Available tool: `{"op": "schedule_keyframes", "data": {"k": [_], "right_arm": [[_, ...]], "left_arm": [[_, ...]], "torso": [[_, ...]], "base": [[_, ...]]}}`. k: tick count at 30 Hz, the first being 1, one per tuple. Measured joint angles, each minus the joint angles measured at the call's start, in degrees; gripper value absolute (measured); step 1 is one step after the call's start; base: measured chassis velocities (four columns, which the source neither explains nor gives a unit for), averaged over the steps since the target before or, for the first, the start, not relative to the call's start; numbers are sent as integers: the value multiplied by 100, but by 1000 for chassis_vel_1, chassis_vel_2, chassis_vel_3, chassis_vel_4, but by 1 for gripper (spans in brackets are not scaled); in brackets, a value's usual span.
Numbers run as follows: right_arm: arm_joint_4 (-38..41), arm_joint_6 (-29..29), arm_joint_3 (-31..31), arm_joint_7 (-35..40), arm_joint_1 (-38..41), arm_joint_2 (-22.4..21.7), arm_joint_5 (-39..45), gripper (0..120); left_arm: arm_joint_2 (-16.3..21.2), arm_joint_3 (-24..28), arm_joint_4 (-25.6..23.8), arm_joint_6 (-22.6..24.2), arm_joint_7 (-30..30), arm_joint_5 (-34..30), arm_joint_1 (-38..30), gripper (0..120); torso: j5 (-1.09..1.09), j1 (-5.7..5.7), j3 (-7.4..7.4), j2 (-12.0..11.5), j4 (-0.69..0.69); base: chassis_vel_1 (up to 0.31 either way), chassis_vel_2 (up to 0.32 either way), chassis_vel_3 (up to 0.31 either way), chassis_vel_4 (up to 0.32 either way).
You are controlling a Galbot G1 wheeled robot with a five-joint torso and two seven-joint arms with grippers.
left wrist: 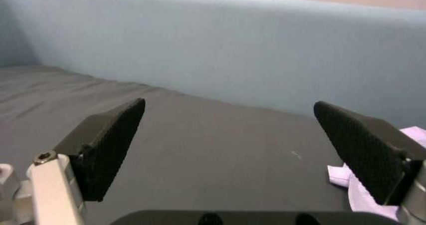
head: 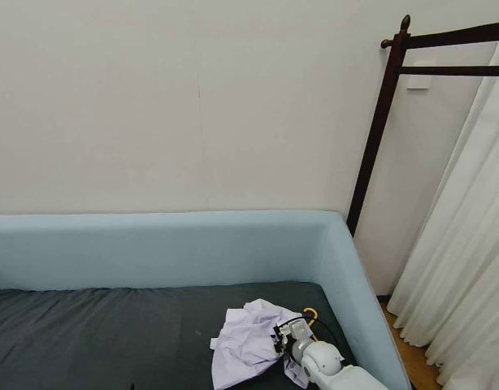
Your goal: Pick up the clothes from the sofa and hang them on the clothes hanger.
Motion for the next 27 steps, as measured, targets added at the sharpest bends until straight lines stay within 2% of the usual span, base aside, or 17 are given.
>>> {"op": "schedule_keyframes", "data": {"k": [6,8,9,13,14,17,19,20,21,23,25,27], "right_arm": [[369,123,158,138,2,-70,83,0],[927,152,234,255,65,-216,243,0],[927,152,234,255,65,-216,243,0],[2088,55,233,505,503,-506,786,0],[2088,55,233,505,503,-506,786,0],[2668,-40,94,739,1378,-611,1465,0],[2754,-53,23,779,1686,-621,1657,0],[2842,-67,-90,833,2152,-619,1885,0],[2872,-86,-195,886,2547,-599,2063,0],[2872,-90,-224,900,2635,-588,2111,0],[2646,-121,-455,1013,3481,-423,2402,0],[2499,-111,-513,1039,3785,-332,2456,0]], "left_arm": [[-34,32,23,-2,-4,-2,-51,100],[-36,50,26,-1,-10,-4,-96,100],[-36,50,26,-1,-10,-4,-96,100],[-23,62,27,34,-18,-42,-169,100],[-23,62,27,34,-18,-42,-169,100],[-37,68,17,52,-23,-65,-224,100],[-44,69,6,57,-23,-75,-232,100],[-62,67,-9,62,-28,-83,-242,100],[-75,65,-16,62,-33,-88,-245,100],[-80,64,-18,62,-34,-89,-246,100],[-118,57,-21,58,-52,-107,-257,100],[-135,51,-27,53,-53,-118,-268,100]], "torso": [[0,0,0,0,0],[0,0,0,0,-1],[0,0,0,0,-1],[0,0,0,0,-1],[0,0,0,0,-1],[0,0,0,0,0],[0,0,0,0,-1],[0,1,0,0,1],[-2,1,0,0,1],[-3,0,-1,0,1],[-1,1,0,-1,1],[-1,0,0,0,0]], "base": [[0,0,0,0],[0,0,0,0],[0,0,0,0],[0,0,0,0],[0,0,0,0],[0,0,0,0],[0,0,0,0],[0,0,0,0],[0,0,0,0],[0,0,0,0],[0,0,0,0],[0,0,0,0]]}}
